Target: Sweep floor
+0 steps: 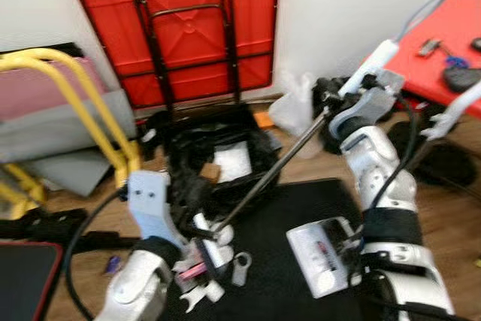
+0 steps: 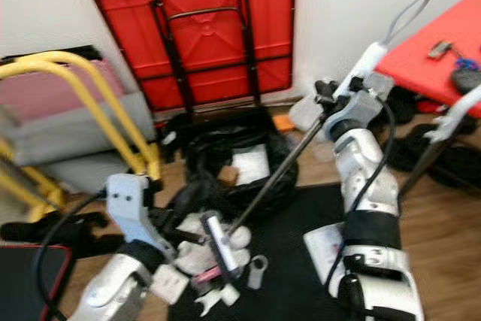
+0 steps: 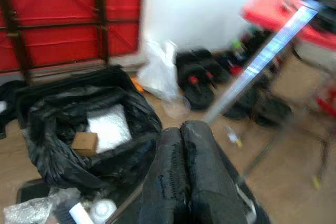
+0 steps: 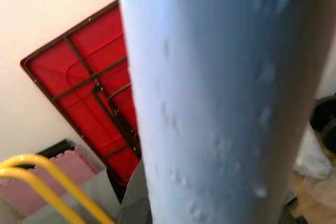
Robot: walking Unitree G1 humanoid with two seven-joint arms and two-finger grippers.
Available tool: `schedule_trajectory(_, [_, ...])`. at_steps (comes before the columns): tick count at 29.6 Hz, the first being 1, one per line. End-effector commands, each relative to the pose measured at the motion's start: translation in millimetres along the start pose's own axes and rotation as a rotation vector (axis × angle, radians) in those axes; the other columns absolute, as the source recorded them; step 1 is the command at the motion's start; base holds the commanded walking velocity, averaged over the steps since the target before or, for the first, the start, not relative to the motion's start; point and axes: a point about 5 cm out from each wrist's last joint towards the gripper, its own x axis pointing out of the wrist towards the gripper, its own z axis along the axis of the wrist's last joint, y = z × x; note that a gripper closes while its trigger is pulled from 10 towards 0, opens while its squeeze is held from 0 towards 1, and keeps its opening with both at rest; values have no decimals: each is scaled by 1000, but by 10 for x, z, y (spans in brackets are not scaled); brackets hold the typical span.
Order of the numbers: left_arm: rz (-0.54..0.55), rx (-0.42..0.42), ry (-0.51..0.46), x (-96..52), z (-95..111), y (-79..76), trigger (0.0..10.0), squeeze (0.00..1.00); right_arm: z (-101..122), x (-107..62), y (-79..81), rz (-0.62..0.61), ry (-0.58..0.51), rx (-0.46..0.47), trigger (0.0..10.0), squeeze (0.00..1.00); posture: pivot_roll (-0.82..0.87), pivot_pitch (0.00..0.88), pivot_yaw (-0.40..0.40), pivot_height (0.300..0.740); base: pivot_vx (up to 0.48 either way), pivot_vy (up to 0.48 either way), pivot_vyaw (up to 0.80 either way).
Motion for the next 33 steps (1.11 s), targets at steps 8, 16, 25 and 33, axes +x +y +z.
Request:
schedule_trajectory(8, [-210,51,59,-83,28,-217,10000,0,138,60,-128,-50,-75,-9,10000,0,-21,263,53,740,0,0,0])
schedule_trajectory(16, [-226,39,48,-109,77,-276,10000,0,301,154,-193,-70,-120,-84,10000,0,-3,295,50,740,0,0,0])
schedule_trajectory(25, [-230,23,53,-175,108,-305,10000,0,399,148,-345,-123,-165,-97,10000,0,28,321,64,740,0,0,0])
schedule_trajectory(33, [-234,19,64,-228,132,-314,10000,0,448,206,-372,-163,-219,-38,10000,0,54,341,82,740,0,0,0])
